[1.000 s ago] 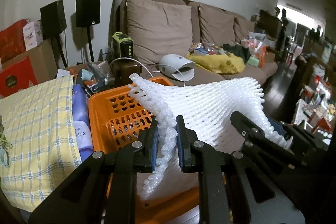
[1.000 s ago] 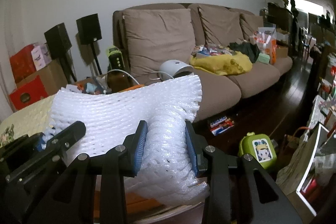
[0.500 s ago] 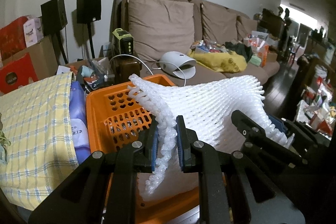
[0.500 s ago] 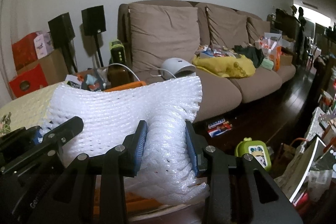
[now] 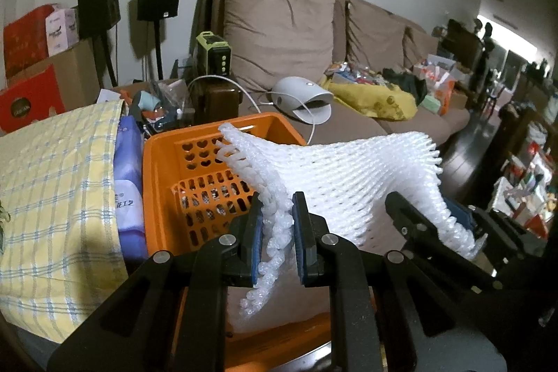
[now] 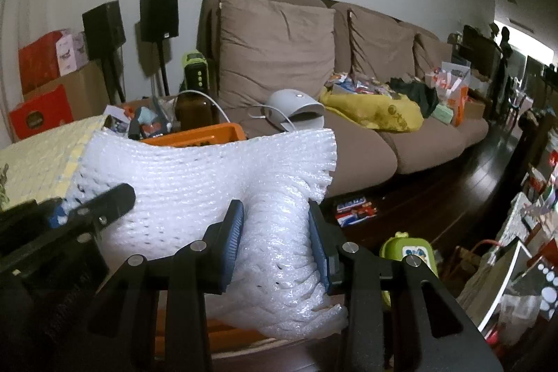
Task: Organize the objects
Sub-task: 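Carry the white foam net stack with both tools into the basket opening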
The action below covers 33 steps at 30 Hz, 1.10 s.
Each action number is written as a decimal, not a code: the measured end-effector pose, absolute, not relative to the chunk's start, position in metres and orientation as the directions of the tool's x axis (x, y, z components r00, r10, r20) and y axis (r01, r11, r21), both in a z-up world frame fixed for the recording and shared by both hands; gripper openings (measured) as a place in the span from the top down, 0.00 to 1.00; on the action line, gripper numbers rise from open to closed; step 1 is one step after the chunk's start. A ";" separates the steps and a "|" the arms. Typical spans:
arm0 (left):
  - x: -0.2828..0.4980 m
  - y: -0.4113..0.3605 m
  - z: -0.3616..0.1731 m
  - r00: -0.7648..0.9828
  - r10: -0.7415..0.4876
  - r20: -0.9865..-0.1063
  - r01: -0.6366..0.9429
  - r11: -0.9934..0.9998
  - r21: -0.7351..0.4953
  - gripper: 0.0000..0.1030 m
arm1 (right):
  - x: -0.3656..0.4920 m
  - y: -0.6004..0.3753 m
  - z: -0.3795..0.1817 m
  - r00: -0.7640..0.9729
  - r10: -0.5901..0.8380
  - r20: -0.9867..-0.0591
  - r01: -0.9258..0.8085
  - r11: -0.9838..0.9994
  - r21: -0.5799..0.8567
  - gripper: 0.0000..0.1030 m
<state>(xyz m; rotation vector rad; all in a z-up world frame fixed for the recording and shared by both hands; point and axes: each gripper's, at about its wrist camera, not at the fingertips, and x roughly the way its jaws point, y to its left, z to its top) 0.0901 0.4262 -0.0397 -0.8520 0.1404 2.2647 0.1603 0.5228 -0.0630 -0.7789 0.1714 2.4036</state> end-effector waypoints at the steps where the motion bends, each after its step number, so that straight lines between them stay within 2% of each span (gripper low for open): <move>1: 0.092 0.428 -0.039 -0.534 0.583 -0.613 -0.655 -0.743 -0.136 0.86 | 0.162 0.525 -0.063 -0.648 0.505 -0.570 -0.583 -0.810 -0.056 0.64; 5: 0.094 0.433 -0.043 -0.527 0.584 -0.618 -0.654 -0.742 -0.143 0.86 | 0.166 0.534 -0.064 -0.648 0.492 -0.581 -0.596 -0.803 -0.016 0.64; 33: 0.094 0.453 -0.070 -0.442 0.582 -0.683 -0.651 -0.731 -0.202 0.86 | 0.169 0.554 -0.080 -0.584 0.488 -0.649 -0.613 -0.789 -0.042 0.63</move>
